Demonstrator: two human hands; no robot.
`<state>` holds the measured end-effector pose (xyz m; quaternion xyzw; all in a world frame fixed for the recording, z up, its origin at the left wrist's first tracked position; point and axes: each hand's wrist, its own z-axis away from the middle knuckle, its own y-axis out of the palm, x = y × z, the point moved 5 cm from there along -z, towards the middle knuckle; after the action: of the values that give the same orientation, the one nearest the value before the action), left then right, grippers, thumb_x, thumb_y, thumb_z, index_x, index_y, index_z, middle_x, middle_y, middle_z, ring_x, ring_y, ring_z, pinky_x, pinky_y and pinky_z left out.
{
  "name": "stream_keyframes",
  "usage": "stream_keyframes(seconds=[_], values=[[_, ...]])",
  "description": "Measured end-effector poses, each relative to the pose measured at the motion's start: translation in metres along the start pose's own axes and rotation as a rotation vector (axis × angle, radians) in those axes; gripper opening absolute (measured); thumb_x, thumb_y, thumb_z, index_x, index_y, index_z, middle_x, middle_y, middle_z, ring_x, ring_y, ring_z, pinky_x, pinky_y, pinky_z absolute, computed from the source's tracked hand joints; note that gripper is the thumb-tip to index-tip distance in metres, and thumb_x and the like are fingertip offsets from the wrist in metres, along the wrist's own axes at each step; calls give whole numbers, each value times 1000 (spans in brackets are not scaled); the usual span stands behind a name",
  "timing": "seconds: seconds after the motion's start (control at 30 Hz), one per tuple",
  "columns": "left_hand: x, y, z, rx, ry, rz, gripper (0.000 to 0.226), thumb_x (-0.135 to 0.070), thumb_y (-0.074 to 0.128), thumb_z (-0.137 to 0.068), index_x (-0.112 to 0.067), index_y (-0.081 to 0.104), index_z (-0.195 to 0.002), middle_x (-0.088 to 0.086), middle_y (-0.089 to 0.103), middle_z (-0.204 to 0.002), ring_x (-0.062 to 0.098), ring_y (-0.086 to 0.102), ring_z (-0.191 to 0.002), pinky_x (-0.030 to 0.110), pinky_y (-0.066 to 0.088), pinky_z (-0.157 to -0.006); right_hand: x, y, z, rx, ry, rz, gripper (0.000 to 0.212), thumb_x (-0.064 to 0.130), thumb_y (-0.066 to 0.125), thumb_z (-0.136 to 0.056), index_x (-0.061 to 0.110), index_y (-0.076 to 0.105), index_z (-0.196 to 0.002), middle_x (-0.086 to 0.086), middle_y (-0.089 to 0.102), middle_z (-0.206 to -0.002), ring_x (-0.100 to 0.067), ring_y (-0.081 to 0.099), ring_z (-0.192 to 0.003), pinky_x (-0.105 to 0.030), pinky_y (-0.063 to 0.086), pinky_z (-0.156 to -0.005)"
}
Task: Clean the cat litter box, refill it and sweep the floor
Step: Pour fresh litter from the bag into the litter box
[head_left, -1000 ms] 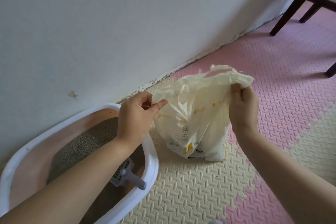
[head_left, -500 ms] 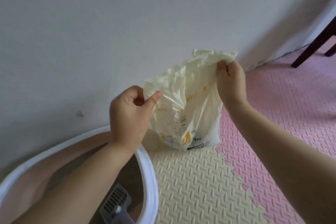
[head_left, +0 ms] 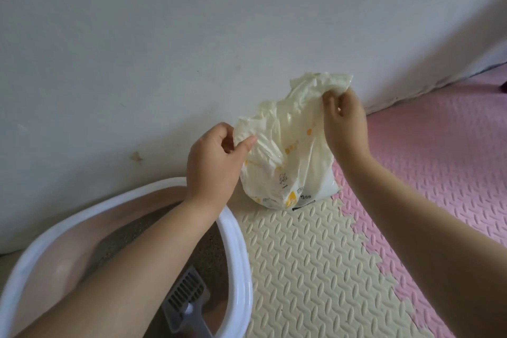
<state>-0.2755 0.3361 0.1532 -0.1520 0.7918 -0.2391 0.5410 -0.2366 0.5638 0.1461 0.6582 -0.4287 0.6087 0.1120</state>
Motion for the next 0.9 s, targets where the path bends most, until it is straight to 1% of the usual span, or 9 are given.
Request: stream_keyframes(seconds=[0.13,0.23,0.3,0.37,0.47,0.57,0.67,0.8,0.9], values=[[6,3,8,72,-40,-5,23,-39,66,-84,-17,61,-83,-1,67,-75,17,64,-72,43,52,-69,-12,5,19,56,57,-65,18,33,39,-98,22,48,-89,14,45,-72,2,43,-63,-19,36,-59],[7,3,14,117,-45,-24,20,-38,65,-85,-18,62,-85,0,67,-77,17,63,-73,44,52,-70,-10,0,35,35,19,-108,13,29,43,-97,31,49,-86,18,50,-78,9,47,-69,-6,36,-61],[9,3,18,164,-57,-24,25,-41,64,-83,-17,61,-83,3,66,-77,20,63,-74,47,52,-71,-7,-6,45,-15,-17,-166,10,26,48,-96,32,52,-102,22,55,-92,10,53,-87,-6,40,-72],[11,2,23,201,-64,-30,34,-48,61,-80,-15,60,-84,5,66,-79,23,63,-75,48,52,-72,-5,-11,58,-36,-48,-224,21,25,51,-94,39,51,-110,24,57,-105,0,55,-104,-19,46,-86],[13,0,31,246,-86,-27,42,-54,58,-77,-14,62,-88,5,67,-84,22,63,-80,49,52,-75,-1,-10,74,44,-49,-184,30,23,50,-93,51,50,-104,24,59,-109,-2,56,-108,-35,49,-94],[14,-3,40,246,-98,-31,21,-41,64,-84,-21,64,-86,-5,68,-83,13,63,-80,43,52,-76,3,-12,84,21,-49,-231,33,21,52,-91,48,49,-109,26,57,-111,-2,55,-111,-40,48,-97],[15,-6,44,236,-95,-29,21,-39,63,-86,-19,63,-84,0,67,-78,18,62,-74,40,52,-70,-5,-9,96,101,-49,-254,49,15,57,-84,44,44,-121,32,53,-115,-3,51,-118,-41,46,-101],[7,-8,50,203,-9,-21,33,-36,64,-86,-6,57,-75,10,59,-65,26,52,-61,35,41,-55,-28,4,97,354,-42,139,86,26,77,-74,17,25,-142,-1,41,-141,-18,39,-131,-43,35,-110],[-2,-4,61,167,41,15,42,-43,64,-83,-2,57,-75,14,61,-66,32,55,-63,44,46,-58,-29,3,91,196,16,179,43,29,69,-83,8,49,-116,-3,61,-110,-18,56,-100,-36,49,-85]])
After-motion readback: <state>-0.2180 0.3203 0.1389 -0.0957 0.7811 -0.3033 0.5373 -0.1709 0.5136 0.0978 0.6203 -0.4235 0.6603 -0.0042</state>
